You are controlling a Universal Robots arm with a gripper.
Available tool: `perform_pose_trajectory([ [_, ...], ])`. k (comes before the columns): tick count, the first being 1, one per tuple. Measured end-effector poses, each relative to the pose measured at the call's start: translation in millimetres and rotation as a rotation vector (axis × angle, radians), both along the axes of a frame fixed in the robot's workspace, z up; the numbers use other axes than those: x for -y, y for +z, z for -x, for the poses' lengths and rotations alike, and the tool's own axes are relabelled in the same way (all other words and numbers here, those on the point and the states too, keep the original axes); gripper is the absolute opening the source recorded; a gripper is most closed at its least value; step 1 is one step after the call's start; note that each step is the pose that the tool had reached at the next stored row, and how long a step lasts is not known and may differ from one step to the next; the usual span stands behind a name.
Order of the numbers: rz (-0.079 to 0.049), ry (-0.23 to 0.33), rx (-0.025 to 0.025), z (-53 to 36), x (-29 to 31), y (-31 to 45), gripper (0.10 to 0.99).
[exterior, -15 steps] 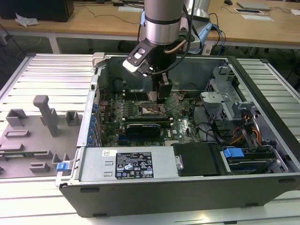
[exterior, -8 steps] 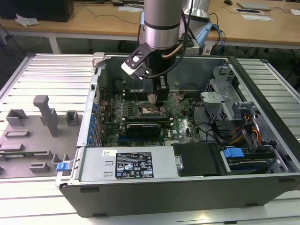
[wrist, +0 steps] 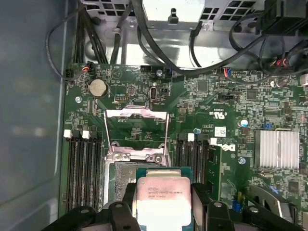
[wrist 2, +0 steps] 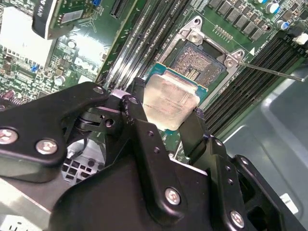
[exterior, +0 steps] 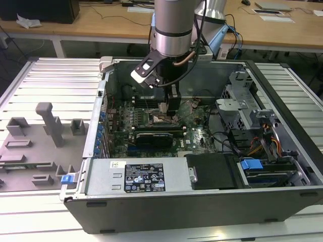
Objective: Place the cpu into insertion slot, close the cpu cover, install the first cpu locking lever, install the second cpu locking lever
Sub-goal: 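Place the cpu into insertion slot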
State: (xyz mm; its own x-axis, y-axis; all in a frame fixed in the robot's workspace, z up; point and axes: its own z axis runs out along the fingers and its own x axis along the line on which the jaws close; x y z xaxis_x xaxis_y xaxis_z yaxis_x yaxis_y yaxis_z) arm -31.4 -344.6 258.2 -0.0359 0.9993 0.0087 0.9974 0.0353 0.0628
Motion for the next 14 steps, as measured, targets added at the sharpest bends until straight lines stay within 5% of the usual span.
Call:
perform_pose_trajectory([
  [14,0.000,-0.003,-0.0001,2.1,-12.4,-23.1,0.541],
])
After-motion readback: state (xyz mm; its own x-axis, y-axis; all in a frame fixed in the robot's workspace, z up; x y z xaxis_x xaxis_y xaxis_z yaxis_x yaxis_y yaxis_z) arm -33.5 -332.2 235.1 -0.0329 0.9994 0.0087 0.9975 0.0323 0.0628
